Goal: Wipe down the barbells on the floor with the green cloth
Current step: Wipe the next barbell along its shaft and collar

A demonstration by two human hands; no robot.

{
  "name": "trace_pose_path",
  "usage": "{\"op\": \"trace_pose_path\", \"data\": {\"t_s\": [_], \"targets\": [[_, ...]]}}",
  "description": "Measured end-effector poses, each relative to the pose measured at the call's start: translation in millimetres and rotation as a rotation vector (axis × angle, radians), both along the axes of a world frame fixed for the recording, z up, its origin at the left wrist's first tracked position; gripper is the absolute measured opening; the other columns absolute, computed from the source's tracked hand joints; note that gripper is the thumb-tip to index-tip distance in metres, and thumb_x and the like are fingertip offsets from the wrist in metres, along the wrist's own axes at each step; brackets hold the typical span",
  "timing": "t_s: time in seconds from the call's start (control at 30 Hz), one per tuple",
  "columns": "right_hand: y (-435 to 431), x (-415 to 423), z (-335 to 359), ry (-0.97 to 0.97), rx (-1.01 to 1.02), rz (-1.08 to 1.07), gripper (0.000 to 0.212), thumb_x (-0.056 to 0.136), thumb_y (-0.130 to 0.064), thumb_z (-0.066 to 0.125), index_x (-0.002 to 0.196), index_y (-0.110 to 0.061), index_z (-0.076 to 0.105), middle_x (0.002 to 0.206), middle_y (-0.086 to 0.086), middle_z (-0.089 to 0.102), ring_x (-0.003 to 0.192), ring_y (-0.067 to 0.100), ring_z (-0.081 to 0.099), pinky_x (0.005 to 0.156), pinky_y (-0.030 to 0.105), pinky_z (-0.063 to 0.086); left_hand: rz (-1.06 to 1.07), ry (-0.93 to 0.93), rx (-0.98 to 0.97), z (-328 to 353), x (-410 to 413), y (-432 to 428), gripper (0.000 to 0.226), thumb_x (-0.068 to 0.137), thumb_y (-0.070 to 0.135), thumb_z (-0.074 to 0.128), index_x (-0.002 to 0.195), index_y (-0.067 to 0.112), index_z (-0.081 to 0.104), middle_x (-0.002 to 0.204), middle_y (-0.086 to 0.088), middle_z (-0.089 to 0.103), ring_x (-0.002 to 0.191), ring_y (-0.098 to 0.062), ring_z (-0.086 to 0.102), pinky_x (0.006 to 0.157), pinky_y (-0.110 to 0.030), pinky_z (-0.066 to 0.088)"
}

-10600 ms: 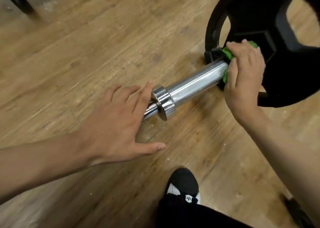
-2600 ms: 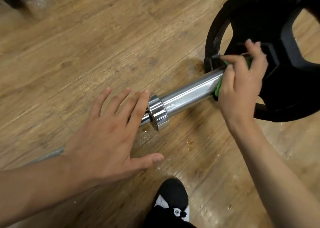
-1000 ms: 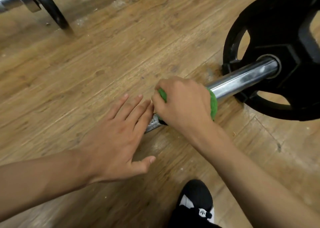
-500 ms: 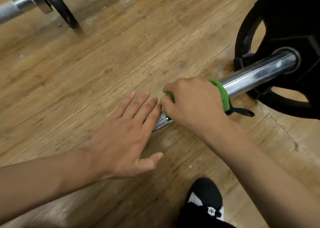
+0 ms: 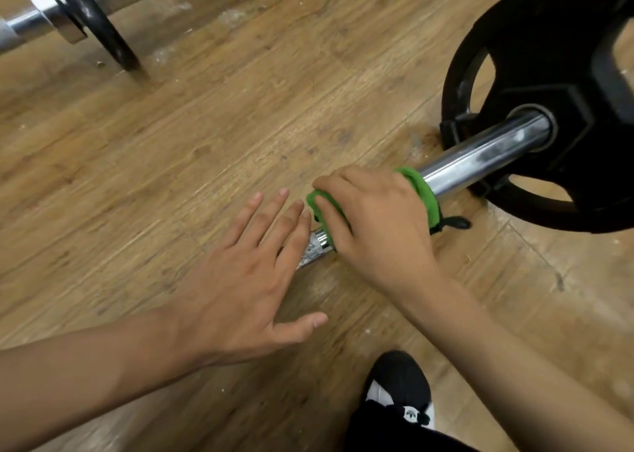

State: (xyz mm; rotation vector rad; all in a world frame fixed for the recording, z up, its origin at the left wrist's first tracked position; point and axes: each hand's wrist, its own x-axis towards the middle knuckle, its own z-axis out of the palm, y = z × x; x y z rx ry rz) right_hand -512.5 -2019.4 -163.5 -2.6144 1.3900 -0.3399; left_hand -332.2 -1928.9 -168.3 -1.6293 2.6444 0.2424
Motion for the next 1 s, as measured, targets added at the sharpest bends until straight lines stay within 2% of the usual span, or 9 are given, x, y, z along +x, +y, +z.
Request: {"op": "trace_pose_path", "data": {"t_s": [0.1, 0.27, 0.43, 0.53, 0.63, 0.73, 0.83, 0.9, 1.0], "targets": [[24, -29, -12, -0.149, -0.098, 0.102, 0.03, 0.104, -0.012, 0.057, 0.131, -0.008, 0.068, 0.138, 0.014, 0.062, 0.126, 0.034, 0.059, 0.107, 0.046, 0.04, -0.001, 0.0, -0.017, 1, -1, 1, 0.106, 0.099, 0.079, 0.021, 0.154, -0.011, 0.036, 0.161, -0.03, 0.036, 0.155, -0.044, 0.024, 0.124, -0.057, 0.015], [8, -33, -8, -0.212, -0.031, 0.109, 0.035, 0.106, -0.029, 0.045, 0.129, -0.013, 0.066, 0.139, 0.007, 0.061, 0.129, 0.025, 0.058, 0.121, 0.043, 0.026, 0.001, 0.013, -0.008, 0, -2, -1, 0.108, 0.099, 0.081, 0.02, 0.155, -0.01, 0.035, 0.161, -0.029, 0.036, 0.156, -0.043, 0.022, 0.125, -0.057, 0.013], [-26, -54, -12, -0.296, -0.066, -0.14, 0.03, 0.107, -0.027, 0.043, 0.115, -0.01, 0.067, 0.113, 0.004, 0.069, 0.121, 0.024, 0.06, 0.123, 0.049, 0.023, 0.021, -0.001, 0.008, -1, 3, -4, 0.109, 0.098, 0.083, 0.02, 0.155, -0.008, 0.037, 0.16, -0.029, 0.038, 0.157, -0.043, 0.02, 0.125, -0.06, 0.014], [-60, -83, -13, -0.214, -0.069, -0.212, 0.026, 0.106, -0.021, 0.046, 0.117, -0.01, 0.067, 0.116, 0.007, 0.069, 0.126, 0.027, 0.058, 0.124, 0.043, 0.017, 0.032, -0.007, 0.016, -2, 5, -6, 0.11, 0.097, 0.083, 0.019, 0.156, -0.008, 0.035, 0.161, -0.029, 0.037, 0.158, -0.042, 0.019, 0.125, -0.061, 0.016], [-82, -92, -3, -0.183, -0.044, -0.316, 0.034, 0.102, -0.017, 0.044, 0.126, -0.016, 0.068, 0.12, 0.007, 0.07, 0.127, 0.025, 0.056, 0.126, 0.044, 0.013, 0.033, -0.01, 0.012, -1, 5, -8, 0.11, 0.097, 0.084, 0.02, 0.155, -0.009, 0.037, 0.16, -0.029, 0.039, 0.157, -0.042, 0.02, 0.125, -0.06, 0.014], [-50, -60, -9, -0.172, -0.066, -0.257, 0.04, 0.099, -0.019, 0.041, 0.124, -0.022, 0.073, 0.12, 0.002, 0.069, 0.123, 0.024, 0.054, 0.126, 0.052, 0.012, 0.031, -0.01, 0.012, 0, 6, -10, 0.111, 0.096, 0.084, 0.021, 0.154, -0.009, 0.038, 0.159, -0.028, 0.04, 0.157, -0.042, 0.021, 0.125, -0.06, 0.014], [-14, -39, -14, -0.276, -0.037, -0.07, 0.041, 0.103, -0.023, 0.038, 0.124, -0.023, 0.073, 0.12, -0.005, 0.07, 0.124, 0.021, 0.056, 0.124, 0.046, 0.014, 0.038, -0.013, 0.028, 0, 7, -9, 0.111, 0.096, 0.085, 0.022, 0.155, -0.008, 0.038, 0.159, -0.028, 0.04, 0.157, -0.042, 0.022, 0.125, -0.059, 0.015], [-27, -56, -15, -0.2, -0.083, 0.04, 0.04, 0.104, -0.023, 0.04, 0.128, -0.018, 0.072, 0.122, 0.0, 0.07, 0.121, 0.025, 0.059, 0.121, 0.048, 0.022, 0.031, -0.011, 0.028, 0, 8, -8, 0.111, 0.096, 0.084, 0.021, 0.154, -0.008, 0.038, 0.158, -0.028, 0.042, 0.156, -0.042, 0.023, 0.125, -0.06, 0.016], [-71, -98, -17, -0.107, -0.145, -0.08, 0.038, 0.103, -0.027, 0.04, 0.12, -0.014, 0.072, 0.115, 0.006, 0.069, 0.113, 0.031, 0.061, 0.117, 0.056, 0.028, 0.041, -0.013, 0.036, 1, 5, -8, 0.112, 0.095, 0.085, 0.021, 0.154, -0.008, 0.039, 0.158, -0.028, 0.042, 0.156, -0.042, 0.023, 0.124, -0.061, 0.017]]}}
